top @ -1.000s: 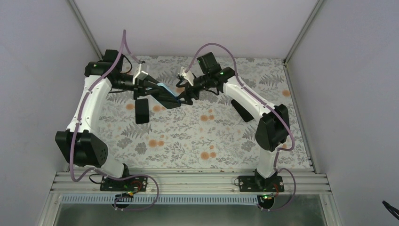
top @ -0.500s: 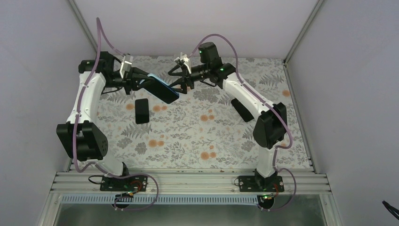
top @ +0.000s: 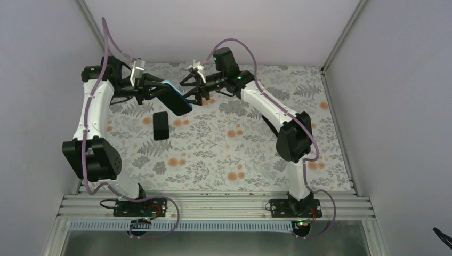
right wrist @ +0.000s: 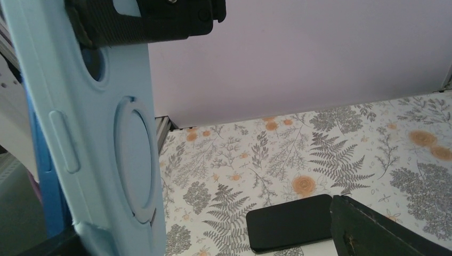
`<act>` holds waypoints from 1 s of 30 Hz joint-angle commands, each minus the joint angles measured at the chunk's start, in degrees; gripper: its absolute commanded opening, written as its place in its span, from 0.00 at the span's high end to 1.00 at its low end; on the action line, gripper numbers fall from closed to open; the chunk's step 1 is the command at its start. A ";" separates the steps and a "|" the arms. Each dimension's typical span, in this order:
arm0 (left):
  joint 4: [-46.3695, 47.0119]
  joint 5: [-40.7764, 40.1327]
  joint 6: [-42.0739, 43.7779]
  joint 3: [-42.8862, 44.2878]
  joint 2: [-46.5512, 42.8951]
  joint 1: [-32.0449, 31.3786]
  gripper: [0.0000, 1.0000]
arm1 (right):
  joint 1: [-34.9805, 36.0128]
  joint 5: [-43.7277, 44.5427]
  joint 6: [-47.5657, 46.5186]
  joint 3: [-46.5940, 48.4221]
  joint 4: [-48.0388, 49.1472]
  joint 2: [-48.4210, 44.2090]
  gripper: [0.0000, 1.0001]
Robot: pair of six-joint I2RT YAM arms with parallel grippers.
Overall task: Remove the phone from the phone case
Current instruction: Remove the phone case from the phone.
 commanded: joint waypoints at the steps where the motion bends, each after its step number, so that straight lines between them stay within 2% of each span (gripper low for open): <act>1: 4.61 13.66 6.18 1.07 1.43 0.11 0.98 | 9.39 -3.53 -0.10 6.02 0.41 0.48 0.08; 4: 4.60 14.01 6.39 0.94 1.39 1.05 0.98 | 11.82 -0.20 -2.46 6.32 -0.65 -0.07 0.09; 7: 4.64 14.02 6.64 0.36 1.02 1.49 0.98 | 13.36 2.71 -1.70 4.39 2.26 -1.70 0.16; 15: 4.69 14.02 7.50 -0.67 0.79 2.77 0.98 | 14.63 0.37 0.94 7.88 3.38 -1.38 0.22; 17: 4.65 14.02 7.69 -0.84 0.90 2.82 0.98 | 15.22 0.23 0.80 7.94 3.28 -1.55 0.31; 18: 4.66 14.02 7.76 -0.98 0.96 2.82 0.98 | 15.42 -0.33 0.45 7.85 3.04 -1.61 0.40; 22: 4.61 14.02 7.65 -1.65 0.74 2.82 0.98 | 15.49 -0.39 -0.07 6.91 2.87 -2.18 0.88; 23: 4.61 14.03 7.48 -1.66 0.65 2.83 0.98 | 15.46 0.37 -0.35 6.56 2.86 -2.46 0.96; 30: 4.61 13.22 7.07 -1.85 0.71 2.80 0.98 | 15.43 5.30 -3.08 3.15 3.31 -6.21 0.97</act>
